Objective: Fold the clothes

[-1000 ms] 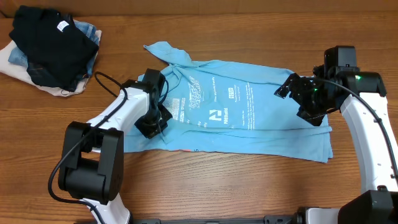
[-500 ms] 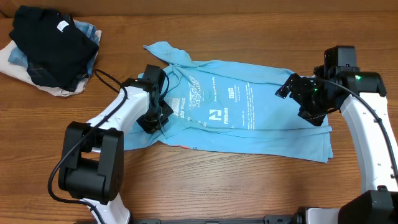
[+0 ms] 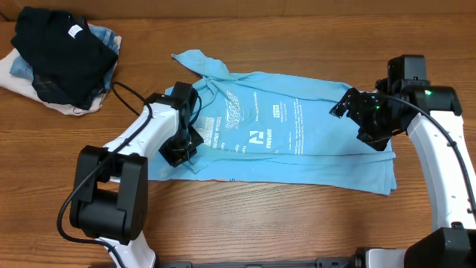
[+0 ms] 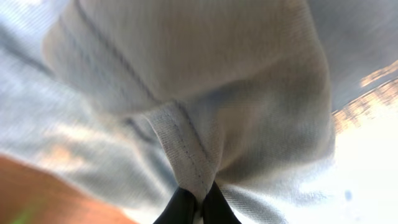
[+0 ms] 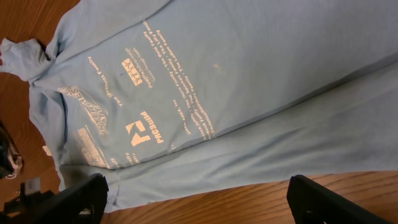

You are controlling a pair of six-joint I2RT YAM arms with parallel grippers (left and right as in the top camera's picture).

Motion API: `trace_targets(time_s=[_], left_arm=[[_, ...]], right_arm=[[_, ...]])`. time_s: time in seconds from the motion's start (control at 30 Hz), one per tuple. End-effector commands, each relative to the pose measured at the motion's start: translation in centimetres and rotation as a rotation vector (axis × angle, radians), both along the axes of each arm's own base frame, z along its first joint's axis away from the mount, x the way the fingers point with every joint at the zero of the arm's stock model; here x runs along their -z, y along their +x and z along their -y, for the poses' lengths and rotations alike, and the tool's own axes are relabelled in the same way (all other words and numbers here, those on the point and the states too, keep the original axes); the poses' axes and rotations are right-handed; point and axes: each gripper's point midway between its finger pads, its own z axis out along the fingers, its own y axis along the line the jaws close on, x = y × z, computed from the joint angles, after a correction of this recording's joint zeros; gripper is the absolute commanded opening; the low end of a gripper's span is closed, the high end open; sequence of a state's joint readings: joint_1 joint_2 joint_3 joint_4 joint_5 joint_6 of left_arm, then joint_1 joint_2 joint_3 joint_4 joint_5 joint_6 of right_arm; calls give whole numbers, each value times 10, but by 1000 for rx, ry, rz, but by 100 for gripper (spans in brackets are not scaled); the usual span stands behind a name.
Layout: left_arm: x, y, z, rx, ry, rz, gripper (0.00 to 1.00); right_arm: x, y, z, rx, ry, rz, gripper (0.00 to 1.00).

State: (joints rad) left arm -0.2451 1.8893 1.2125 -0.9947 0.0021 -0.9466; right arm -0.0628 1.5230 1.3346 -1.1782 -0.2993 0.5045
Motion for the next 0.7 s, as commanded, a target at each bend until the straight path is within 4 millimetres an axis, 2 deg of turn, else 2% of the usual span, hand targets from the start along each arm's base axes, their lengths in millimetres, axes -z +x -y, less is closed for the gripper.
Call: trace_targets(time_s=[0.0,0.3,0.47,0.67], left_arm=[[-11,8,-2,18,27,8,5],[-35,21,2,23,20,29,11],[-36,31,6,29,10,67,15],[-36,54,14,42,-13,164,15]], right_arm=[[-6,3,1,4,-10,21,97],[-6,3,1,4,-10,21,97],[-6,3,1,4,-10,21,97],[-6,3,1,3,-10,20,97]])
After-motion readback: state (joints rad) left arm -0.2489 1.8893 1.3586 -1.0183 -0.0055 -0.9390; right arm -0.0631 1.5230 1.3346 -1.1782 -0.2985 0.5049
